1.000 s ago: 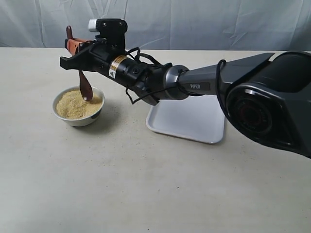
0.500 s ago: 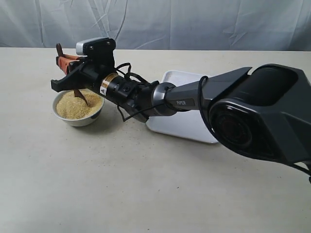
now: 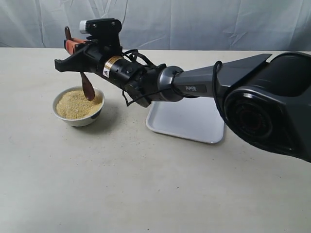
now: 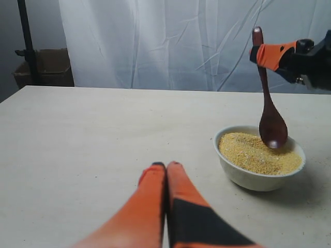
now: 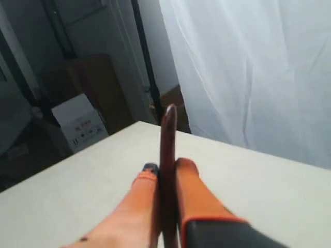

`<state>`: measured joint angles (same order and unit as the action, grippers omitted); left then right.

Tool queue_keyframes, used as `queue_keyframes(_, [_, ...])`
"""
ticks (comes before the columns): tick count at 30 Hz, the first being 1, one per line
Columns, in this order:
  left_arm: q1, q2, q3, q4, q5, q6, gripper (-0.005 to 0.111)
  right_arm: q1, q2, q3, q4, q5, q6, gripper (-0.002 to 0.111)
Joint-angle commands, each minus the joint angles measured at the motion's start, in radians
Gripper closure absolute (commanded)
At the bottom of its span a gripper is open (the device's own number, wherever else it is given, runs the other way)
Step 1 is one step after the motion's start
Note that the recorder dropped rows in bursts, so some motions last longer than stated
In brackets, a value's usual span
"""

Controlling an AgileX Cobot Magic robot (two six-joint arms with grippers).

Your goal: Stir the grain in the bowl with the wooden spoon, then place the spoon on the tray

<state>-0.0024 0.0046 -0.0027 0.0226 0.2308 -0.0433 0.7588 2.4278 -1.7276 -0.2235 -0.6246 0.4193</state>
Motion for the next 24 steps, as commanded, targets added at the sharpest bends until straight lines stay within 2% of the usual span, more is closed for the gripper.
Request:
queue_keyframes(1, [-0.001,-0.005,0.003,0.004,-0.007,0.000,0.107,-0.002,0.027,-0.002,0.009,0.020,-0.012,0.109])
queue_keyframes(14, [-0.001,-0.005,0.003,0.004,-0.007,0.000,0.107,0.044,0.060,-0.002,0.037,-0.109,-0.001,0.109])
queue_keyframes(24, [-0.001,-0.005,0.003,0.004,-0.007,0.000,0.107,0.031,0.001,-0.002,0.075,-0.099,-0.009,0.109])
